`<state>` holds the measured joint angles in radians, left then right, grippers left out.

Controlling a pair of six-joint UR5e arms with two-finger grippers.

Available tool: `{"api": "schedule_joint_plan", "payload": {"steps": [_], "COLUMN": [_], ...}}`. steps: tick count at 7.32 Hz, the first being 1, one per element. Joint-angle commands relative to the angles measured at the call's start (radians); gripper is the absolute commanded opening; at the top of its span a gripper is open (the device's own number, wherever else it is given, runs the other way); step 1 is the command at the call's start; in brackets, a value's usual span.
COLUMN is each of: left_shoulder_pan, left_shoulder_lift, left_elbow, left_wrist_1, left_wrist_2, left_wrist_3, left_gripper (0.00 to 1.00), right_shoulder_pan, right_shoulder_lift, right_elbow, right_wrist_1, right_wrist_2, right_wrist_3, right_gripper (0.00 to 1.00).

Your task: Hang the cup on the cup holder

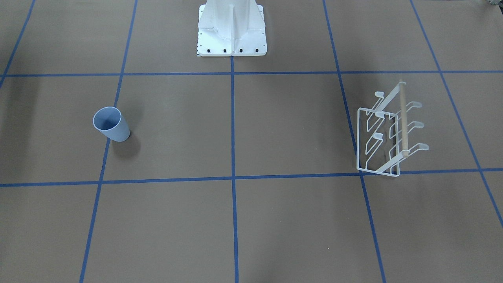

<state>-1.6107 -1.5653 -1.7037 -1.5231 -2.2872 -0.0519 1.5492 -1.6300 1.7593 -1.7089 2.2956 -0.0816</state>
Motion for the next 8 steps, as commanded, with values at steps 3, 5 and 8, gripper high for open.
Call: {"api": "schedule_joint_plan", "payload": {"steps": [3, 5, 8], "left_shoulder_pan": [0.0, 0.0, 0.014], "left_shoulder_lift": [0.001, -0.001, -0.007], "left_elbow": [-0.004, -0.01, -0.049], "left_wrist_1": [0.0, 0.001, -0.002], "left_wrist_2": [-0.002, 0.0, -0.002], "left_wrist_3": [0.001, 0.001, 0.001], "left_gripper": [0.98, 0.98, 0.98], "right_shoulder_pan": [0.002, 0.0, -0.004], "right_shoulder_lift": [-0.004, -0.004, 0.022], "right_elbow": [0.003, 0.009, 0.051], "right_wrist_1": [0.0, 0.002, 0.035], "right_wrist_2": [-0.001, -0.002, -0.028], "right_wrist_3": [-0.003, -0.003, -0.001], "right_gripper": [1.0, 1.0, 1.0]}}
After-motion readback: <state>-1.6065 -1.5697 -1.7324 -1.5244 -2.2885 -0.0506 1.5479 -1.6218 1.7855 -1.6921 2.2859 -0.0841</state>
